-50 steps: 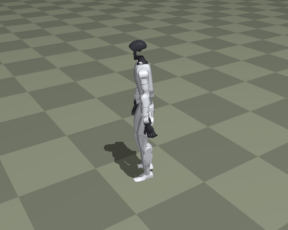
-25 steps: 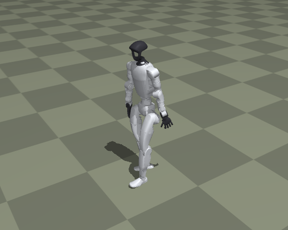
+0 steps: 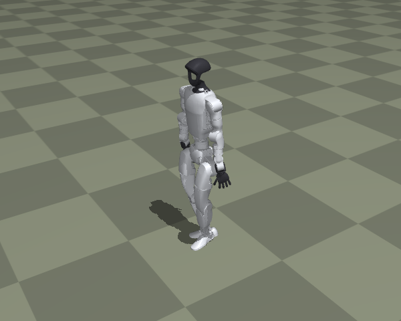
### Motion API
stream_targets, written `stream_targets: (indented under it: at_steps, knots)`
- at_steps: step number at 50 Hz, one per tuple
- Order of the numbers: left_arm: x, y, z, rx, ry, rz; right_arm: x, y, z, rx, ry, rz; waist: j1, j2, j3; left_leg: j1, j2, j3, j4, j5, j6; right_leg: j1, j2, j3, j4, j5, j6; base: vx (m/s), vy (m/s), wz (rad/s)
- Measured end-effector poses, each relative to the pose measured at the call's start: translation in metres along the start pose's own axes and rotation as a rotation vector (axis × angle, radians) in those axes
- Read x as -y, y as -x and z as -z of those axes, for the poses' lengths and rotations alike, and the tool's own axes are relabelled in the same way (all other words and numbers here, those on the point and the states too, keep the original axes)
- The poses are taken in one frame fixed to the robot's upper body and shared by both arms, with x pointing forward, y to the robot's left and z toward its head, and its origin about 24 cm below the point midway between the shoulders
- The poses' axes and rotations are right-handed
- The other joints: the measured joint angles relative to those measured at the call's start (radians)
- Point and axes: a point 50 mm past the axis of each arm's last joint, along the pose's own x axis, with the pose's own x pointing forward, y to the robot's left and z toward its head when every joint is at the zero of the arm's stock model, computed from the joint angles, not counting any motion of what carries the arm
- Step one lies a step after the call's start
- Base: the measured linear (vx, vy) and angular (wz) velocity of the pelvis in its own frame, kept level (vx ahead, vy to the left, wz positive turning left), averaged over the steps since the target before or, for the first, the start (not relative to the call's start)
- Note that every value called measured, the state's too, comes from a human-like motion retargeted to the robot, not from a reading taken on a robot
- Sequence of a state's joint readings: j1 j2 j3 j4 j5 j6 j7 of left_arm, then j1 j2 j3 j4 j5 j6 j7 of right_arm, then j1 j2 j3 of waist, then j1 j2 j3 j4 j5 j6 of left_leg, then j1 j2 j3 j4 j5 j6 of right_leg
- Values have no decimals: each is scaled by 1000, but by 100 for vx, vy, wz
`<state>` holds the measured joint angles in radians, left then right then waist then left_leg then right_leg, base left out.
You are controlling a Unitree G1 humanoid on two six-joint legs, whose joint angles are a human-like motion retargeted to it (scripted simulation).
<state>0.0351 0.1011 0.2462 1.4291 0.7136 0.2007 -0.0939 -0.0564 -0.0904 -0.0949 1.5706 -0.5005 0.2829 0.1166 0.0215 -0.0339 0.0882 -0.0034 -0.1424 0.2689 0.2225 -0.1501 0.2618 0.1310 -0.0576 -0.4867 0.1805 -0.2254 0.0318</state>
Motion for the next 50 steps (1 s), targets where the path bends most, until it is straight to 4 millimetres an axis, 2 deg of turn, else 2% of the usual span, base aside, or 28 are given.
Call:
stream_targets:
  at_steps: [3, 5, 8, 13, 17, 22, 24, 25, 27, 30, 33, 34, 35, 37, 38, 40, 43, 45, 46, 47, 50]
  knots:
    - [-18, 3, -16, 49, 27, -65, -3, -3, 13, -31, -13, -21, 5, 32, 10, 31, 45, -20, -16, -17, 0, -94, -9, 38, 216, 116, 11, 33, 1, -52]
    - [-27, 6, -27, 70, 49, -99, -4, -4, 20, -50, -20, -30, -6, 51, 27, 62, 72, -26, -33, -24, 0, -176, -9, 67, 394, 210, -15, 24, 1, -21]
    - [-38, 10, -37, 89, 88, -112, -10, -6, 29, -77, -24, -49, -38, 53, 33, 95, 92, -23, -55, -36, 0, -280, -21, 32, 556, 148, -51, 30, -7, -14]
    - [-46, 15, -55, 149, 107, -72, -26, -8, 45, -128, -22, -117, -104, 14, 51, 201, 54, -29, -149, -30, 0, -396, 9, -24, 437, 62, -38, 41, -5, 17]
    - [-52, 19, -64, 204, 166, -30, -33, -7, 54, -185, 3, -135, -173, -14, 60, 294, 18, -34, -221, -35, 0, -475, 28, -71, 211, 41, -94, 48, -6, 20]
    - [-70, 26, -76, 244, 168, -125, -38, -7, 45, -131, 7, -157, -197, -45, 87, 371, 13, -52, -218, -80, 0, -589, 74, 14, 82, 4, -182, 70, -29, 14]
    - [-73, 28, -82, 271, 122, -164, -34, -8, 40, -105, -14, -126, -211, -45, 90, 387, 21, -71, -201, -72, 0, -632, 82, 89, 123, 1, -188, 74, -32, 55]
    - [-72, 29, -84, 283, 94, -176, -30, -8, 39, -94, -30, -105, -218, -44, 91, 395, 24, -77, -189, -60, 0, -644, 85, 127, 159, 1, -182, 91, -39, 54]
    - [-65, 25, -79, 289, 40, -168, -22, -8, 40, -83, -65, -71, -229, -30, 89, 401, 58, -77, -117, -10, 0, -618, 99, 116, 236, -84, -211, 95, -49, 32]
    - [-45, 17, -65, 251, -2, -124, -6, -6, 42, -79, -90, -33, -200, -51, 109, 413, 78, -1, 71, 147, 0, -519, 155, 204, 230, -67, -259, 112, -75, -62]
    - [-16, 6, -34, 104, -16, -44, 3, -5, 61, -181, -117, -47, -110, -47, 167, 309, 124, -7, 478, 342, 0, -333, 184, 322, 174, -83, -252, 113, -57, -103]
    - [-10, 5, -27, 78, -16, -19, 7, -3, 60, -189, -113, -52, -83, -39, 183, 233, 128, -35, 621, 361, 0, -273, 190, 328, 139, -89, -257, 94, -37, -87]
    - [-5, 3, -21, 63, -15, 3, 11, -2, 56, -182, -103, -52, -58, -30, 196, 150, 130, -68, 757, 358, 0, -220, 195, 329, 102, -93, -264, 85, -18, -8]
    - [2, 2, -17, 74, -20, 33, 23, 0, 33, -90, -95, 7, -47, -7, 196, 8, 242, -29, 971, 239, 0, -149, 203, 291, 29, -86, -247, 88, 11, 67]
    - [4, 1, -14, 76, -14, 43, 29, 2, 21, -40, -94, 48, -33, 3, 193, -62, 275, -3, 1031, 202, 0, -118, 204, 274, -8, -71, -231, 91, 29, 57]
    - [11, 0, -4, 59, 24, 49, 40, 8, -7, 67, -94, 120, 2, 17, 175, -210, 286, 48, 1070, 145, 0, -65, 191, 214, -75, -53, -186, 74, 36, 19]
    - [23, -3, 22, -13, 120, 61, 48, 21, -52, 246, -70, 163, 66, 19, 146, -336, 313, 224, 951, 67, 0, 9, 160, 173, -132, -54, -113, 64, 48, -12]
    - [35, -3, 35, -59, 175, 90, 54, 35, -83, 365, -39, 171, 88, 12, 116, -442, 269, 320, 790, 51, 0, 31, 111, 130, -165, -54, -48, 42, 68, 39]
    - [41, -3, 38, -73, 184, 114, 59, 45, -99, 423, -21, 181, 76, 17, 98, -505, 214, 328, 679, 60, -3, 30, 94, 98, -175, -54, -17, 74, 55, 90]
    - [45, -2, 40, -84, 191, 138, 64, 55, -115, 481, 0, 194, 69, 23, 84, -562, 173, 326, 580, 62, -23, 35, 85, 74, -183, -60, 7, 97, 27, 76]
    - [50, -2, 42, -75, 184, 190, 73, 95, -165, 663, 67, 248, 93, 54, 79, -694, 161, 251, 411, -2, -184, 94, 120, 79, -193, -102, 22, 86, -4, -26]
